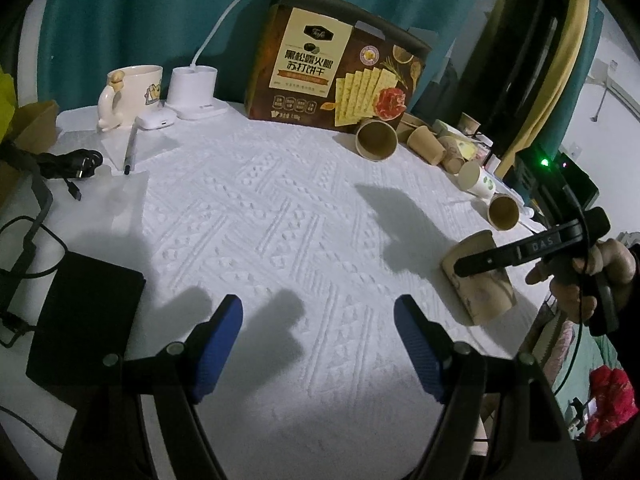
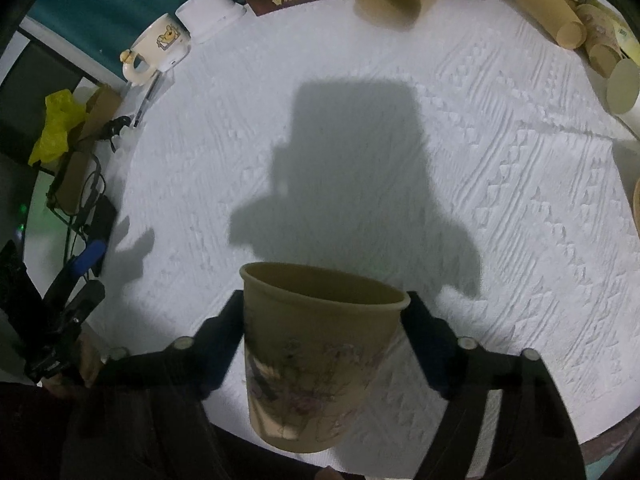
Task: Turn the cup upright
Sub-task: 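Rotate the held paper cup upright with the right gripper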
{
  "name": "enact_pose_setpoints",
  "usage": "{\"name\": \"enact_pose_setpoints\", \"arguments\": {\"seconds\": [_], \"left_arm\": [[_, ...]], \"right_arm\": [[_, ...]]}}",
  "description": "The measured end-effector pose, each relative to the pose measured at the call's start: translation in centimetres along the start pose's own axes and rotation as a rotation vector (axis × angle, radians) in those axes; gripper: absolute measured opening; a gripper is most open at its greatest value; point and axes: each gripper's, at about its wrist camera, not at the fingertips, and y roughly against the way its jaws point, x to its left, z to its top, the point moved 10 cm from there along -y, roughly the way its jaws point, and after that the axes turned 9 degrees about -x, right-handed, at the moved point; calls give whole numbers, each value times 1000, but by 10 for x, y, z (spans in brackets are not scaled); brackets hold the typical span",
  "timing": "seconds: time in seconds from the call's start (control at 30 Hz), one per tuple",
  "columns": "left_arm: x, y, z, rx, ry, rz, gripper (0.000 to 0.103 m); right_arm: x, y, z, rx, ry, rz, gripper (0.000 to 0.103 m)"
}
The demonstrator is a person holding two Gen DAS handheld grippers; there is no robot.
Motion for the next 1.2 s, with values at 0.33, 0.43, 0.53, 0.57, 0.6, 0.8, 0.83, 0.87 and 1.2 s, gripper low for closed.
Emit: {"name": "enact_pose_setpoints", "arguments": {"seconds": [0.33, 0.43, 0.53, 0.57, 0.6, 0.8, 0.83, 0.87, 1.2], "left_arm": [[-2, 0, 0, 3, 1, 10, 78], [-3, 0, 0, -1, -2, 16, 78], [-3, 0, 3, -9, 3, 22, 78], [-3, 0, 4, -11, 6, 24, 78], [-4, -1, 4, -12, 7, 25, 78], [-14, -1, 6, -13, -9, 15, 78], [-15, 0, 6, -13, -11, 15, 78], [-16, 0, 6, -13, -13, 14, 78], [-26, -5, 2, 0, -27, 10, 78]], "right_arm": [[-1, 21, 22, -154, 2, 2, 66], [-8, 35, 36, -296, 42, -75, 66], [-11, 46, 46, -444, 98, -147, 66], [-12, 48, 47, -482, 108, -163, 66], [-13, 50, 48, -517, 118, -178, 66], [-9, 50, 45, -678, 186, -254, 66], [-6, 51, 43, -692, 197, -261, 66], [-4, 51, 40, -703, 207, -269, 66], [5, 58, 7, -770, 210, -314, 66]]}}
